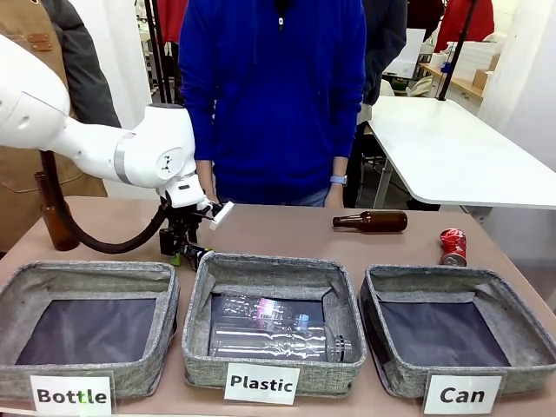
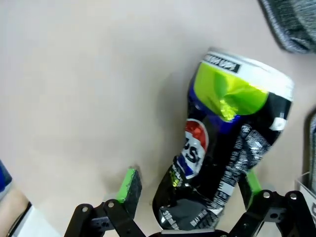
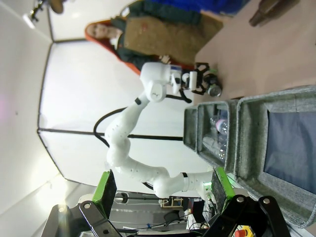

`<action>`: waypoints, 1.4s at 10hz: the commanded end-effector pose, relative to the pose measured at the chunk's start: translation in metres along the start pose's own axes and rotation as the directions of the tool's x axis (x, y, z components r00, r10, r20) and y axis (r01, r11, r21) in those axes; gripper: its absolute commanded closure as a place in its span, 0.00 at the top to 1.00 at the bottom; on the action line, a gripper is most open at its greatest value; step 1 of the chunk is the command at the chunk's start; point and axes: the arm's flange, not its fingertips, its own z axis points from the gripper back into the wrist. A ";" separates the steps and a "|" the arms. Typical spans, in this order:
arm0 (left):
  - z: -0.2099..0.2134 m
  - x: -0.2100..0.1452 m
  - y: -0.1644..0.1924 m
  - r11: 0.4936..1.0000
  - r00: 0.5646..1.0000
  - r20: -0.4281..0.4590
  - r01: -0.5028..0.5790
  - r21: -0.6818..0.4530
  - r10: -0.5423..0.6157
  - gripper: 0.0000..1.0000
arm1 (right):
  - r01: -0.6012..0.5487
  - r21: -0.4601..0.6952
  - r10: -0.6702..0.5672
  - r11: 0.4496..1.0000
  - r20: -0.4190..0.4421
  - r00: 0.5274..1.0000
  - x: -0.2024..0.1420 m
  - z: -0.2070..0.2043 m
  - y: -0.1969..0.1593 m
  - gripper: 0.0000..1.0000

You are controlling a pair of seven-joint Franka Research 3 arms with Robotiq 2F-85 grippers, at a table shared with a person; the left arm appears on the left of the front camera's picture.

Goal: Sort the can waste into the basket.
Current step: Pick up the can waste from the table and place it in the right Fabric basket.

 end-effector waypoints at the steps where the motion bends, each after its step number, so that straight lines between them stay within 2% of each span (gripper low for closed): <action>1: -0.002 0.004 0.010 0.999 0.999 -0.027 -0.034 0.016 0.034 1.00 | -0.022 -0.002 0.022 1.000 -0.012 1.000 -0.001 0.001 0.002 1.00; 3: -0.004 0.005 0.010 1.000 1.000 -0.024 -0.019 0.023 0.020 1.00 | -0.022 -0.002 0.022 1.000 -0.012 1.000 -0.001 0.001 0.002 1.00; 4: -0.003 0.005 0.009 0.999 0.999 -0.044 -0.022 0.026 0.023 0.67 | -0.022 -0.002 0.022 1.000 -0.012 1.000 -0.001 0.001 0.002 1.00; 5: -0.002 0.005 0.009 1.000 0.999 -0.038 -0.015 0.019 0.016 0.40 | -0.022 -0.002 0.022 1.000 -0.012 1.000 -0.001 0.001 0.002 1.00; 6: -0.002 0.005 0.009 1.000 0.999 -0.039 -0.014 0.018 0.015 0.08 | -0.022 -0.002 0.022 1.000 -0.012 1.000 -0.001 0.001 0.002 1.00; 7: -0.003 0.005 0.009 1.000 0.999 -0.040 -0.011 0.017 0.011 0.00 | -0.022 -0.002 0.022 1.000 -0.012 1.000 -0.001 0.001 0.002 1.00; 9: -0.003 0.005 0.008 1.000 0.999 -0.031 -0.012 0.014 0.012 0.00 | -0.022 -0.002 0.022 1.000 -0.012 1.000 -0.001 0.001 0.002 1.00; 10: 0.000 0.004 0.008 1.000 1.000 -0.026 -0.014 0.019 0.014 0.04 | -0.022 -0.002 0.022 1.000 -0.012 1.000 -0.001 0.001 0.002 1.00; 11: 0.002 0.002 0.007 0.999 0.999 -0.022 -0.025 0.021 0.025 0.00 | -0.022 -0.002 0.022 1.000 -0.012 1.000 -0.001 0.001 0.002 1.00; 14: 0.020 -0.006 -0.001 0.999 0.999 0.033 -0.042 -0.008 0.042 0.00 | -0.022 -0.002 0.022 1.000 -0.012 1.000 -0.001 0.001 0.002 1.00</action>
